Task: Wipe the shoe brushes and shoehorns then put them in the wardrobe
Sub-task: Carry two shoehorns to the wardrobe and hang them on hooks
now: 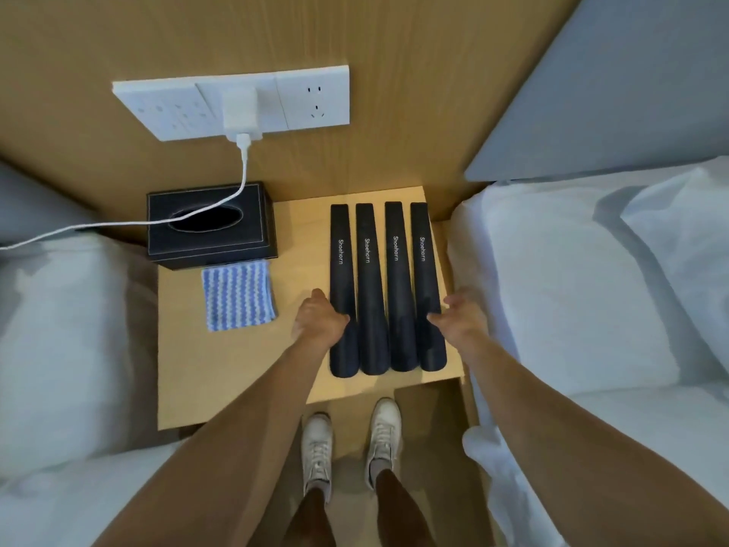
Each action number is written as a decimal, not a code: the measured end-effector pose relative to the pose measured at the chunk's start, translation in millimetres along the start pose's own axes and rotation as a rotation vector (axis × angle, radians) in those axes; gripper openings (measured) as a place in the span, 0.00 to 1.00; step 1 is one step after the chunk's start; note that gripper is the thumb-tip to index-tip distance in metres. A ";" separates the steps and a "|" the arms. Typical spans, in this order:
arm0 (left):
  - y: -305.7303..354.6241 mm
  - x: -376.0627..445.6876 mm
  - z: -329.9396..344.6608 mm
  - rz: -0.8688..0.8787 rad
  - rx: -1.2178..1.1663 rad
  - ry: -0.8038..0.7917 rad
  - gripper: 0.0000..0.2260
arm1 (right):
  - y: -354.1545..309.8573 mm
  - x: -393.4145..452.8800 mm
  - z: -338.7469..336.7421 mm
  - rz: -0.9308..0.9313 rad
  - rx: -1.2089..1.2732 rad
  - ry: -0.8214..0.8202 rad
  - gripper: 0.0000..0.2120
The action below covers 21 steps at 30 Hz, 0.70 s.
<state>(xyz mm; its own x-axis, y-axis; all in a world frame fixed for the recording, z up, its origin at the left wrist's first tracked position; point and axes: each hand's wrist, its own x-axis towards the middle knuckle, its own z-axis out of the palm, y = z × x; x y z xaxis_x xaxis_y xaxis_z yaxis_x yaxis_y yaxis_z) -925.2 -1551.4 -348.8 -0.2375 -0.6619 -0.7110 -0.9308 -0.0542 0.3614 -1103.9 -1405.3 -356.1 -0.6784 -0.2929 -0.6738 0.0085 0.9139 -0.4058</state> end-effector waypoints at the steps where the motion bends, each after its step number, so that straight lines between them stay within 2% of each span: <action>1: -0.2 7.2 5.5 -0.021 0.009 0.015 0.25 | 0.6 7.6 4.1 -0.005 -0.023 0.024 0.23; 5: 0.9 25.2 21.9 -0.111 0.023 0.060 0.24 | 4.7 30.4 13.7 -0.014 -0.075 0.066 0.14; 9: 0.1 39.2 31.9 -0.148 0.044 0.087 0.22 | 10.7 44.4 16.5 -0.008 -0.089 0.066 0.14; 14: -3.8 52.2 31.2 -0.226 0.008 0.061 0.14 | 17.9 56.3 15.1 0.018 -0.068 -0.003 0.11; 18: -9.6 51.1 21.5 -0.216 0.001 0.065 0.11 | 21.5 58.2 5.3 0.035 -0.024 -0.019 0.11; 21: -7.9 39.1 10.8 -0.163 0.091 0.071 0.10 | 25.6 50.0 -5.8 -0.002 -0.042 -0.016 0.11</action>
<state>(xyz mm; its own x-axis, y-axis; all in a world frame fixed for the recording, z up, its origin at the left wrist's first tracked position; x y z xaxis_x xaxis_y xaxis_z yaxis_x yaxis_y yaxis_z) -930.2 -1568.7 -386.0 -0.0639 -0.7013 -0.7100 -0.9774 -0.0996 0.1864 -1141.9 -1394.9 -396.5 -0.6669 -0.2986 -0.6827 -0.0241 0.9244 -0.3808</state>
